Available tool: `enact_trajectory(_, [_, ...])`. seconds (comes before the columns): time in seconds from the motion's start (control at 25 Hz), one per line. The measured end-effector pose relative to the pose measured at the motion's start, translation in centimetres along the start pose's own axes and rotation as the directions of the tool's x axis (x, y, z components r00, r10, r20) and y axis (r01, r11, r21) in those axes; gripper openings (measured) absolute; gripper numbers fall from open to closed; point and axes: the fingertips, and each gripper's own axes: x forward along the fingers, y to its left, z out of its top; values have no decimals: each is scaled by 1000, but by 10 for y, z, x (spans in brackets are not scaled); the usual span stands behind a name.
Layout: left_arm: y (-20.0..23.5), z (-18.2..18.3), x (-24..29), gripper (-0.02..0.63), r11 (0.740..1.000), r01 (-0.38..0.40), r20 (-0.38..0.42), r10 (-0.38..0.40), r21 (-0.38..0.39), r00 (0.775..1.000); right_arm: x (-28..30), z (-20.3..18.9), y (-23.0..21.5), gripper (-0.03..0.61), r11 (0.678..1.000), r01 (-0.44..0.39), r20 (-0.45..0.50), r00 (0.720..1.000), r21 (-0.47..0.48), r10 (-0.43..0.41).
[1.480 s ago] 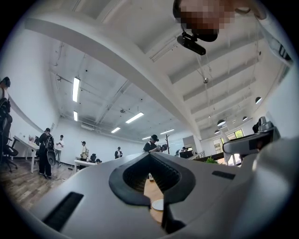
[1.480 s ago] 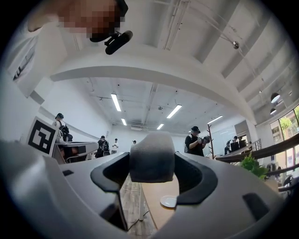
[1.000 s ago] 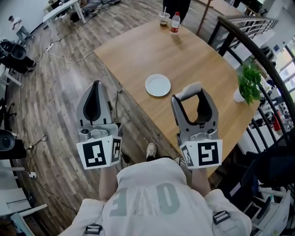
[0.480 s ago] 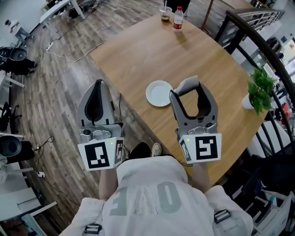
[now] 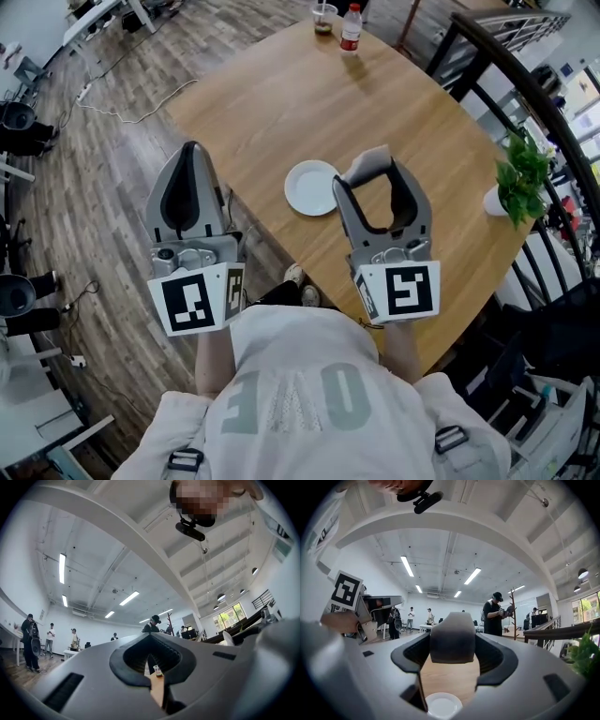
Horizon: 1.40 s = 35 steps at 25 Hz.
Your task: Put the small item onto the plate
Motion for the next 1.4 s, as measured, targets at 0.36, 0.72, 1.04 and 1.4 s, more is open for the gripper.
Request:
enact_trajectory(0.36, [-13,-11,26,8,994,101,0,-101,-43,995,10,-17,-9,299,997,64,-105,992,-53,-70])
enact_trajectory(0.72, [-18,-52,36,8,988,147,-52,-149,-38,988,73,-98,-4,298,999,-37,-364,930,9,37])
enact_trajectory(1.04, [-10,-92,34,8,989,128,-141,-137,-75,980,100,-254,18,298,985,-141,-747,644,95,164])
enact_trajectory(1.4, [12,-119,25,8,994,59,-215,-78,-94,973,94,-311,21,298,985,-156,-871,469,78,144])
